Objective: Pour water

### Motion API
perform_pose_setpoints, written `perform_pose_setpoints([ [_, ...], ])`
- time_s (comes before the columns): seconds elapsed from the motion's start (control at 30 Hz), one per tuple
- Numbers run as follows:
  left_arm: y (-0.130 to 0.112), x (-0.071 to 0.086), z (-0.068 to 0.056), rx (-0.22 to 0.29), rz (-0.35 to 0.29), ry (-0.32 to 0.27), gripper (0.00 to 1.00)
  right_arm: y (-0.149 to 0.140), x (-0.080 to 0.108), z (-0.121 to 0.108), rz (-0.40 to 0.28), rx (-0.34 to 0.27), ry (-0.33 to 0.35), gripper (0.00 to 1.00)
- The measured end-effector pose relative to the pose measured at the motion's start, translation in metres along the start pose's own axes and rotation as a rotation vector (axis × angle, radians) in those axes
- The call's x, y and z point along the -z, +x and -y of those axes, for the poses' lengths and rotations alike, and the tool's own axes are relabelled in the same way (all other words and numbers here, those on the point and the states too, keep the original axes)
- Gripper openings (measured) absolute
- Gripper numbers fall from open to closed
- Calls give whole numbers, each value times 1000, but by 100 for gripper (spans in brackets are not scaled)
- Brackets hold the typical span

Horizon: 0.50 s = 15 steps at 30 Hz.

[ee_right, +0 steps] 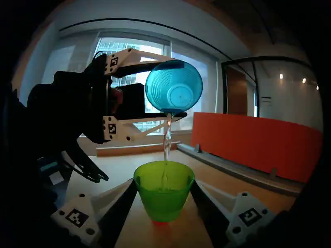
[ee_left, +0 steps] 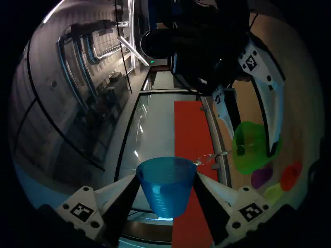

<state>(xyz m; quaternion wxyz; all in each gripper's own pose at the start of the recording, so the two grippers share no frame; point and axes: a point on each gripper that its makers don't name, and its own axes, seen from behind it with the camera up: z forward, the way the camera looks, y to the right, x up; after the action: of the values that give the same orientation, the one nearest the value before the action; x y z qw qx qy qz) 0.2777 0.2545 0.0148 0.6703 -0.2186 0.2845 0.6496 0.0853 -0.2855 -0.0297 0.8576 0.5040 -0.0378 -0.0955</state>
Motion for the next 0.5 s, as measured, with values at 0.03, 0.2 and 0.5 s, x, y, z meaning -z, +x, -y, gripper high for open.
perform_pose_setpoints([
  [0.03,0,0,0,-6,0,2,86,0,0,0,-1,-1,0,90],
  [0.2,3,1,0,-41,-1,7,86,-1,0,-1,0,0,0,90],
  [0.5,8,0,4,-103,-9,19,86,2,0,-2,-9,-6,-2,90],
])
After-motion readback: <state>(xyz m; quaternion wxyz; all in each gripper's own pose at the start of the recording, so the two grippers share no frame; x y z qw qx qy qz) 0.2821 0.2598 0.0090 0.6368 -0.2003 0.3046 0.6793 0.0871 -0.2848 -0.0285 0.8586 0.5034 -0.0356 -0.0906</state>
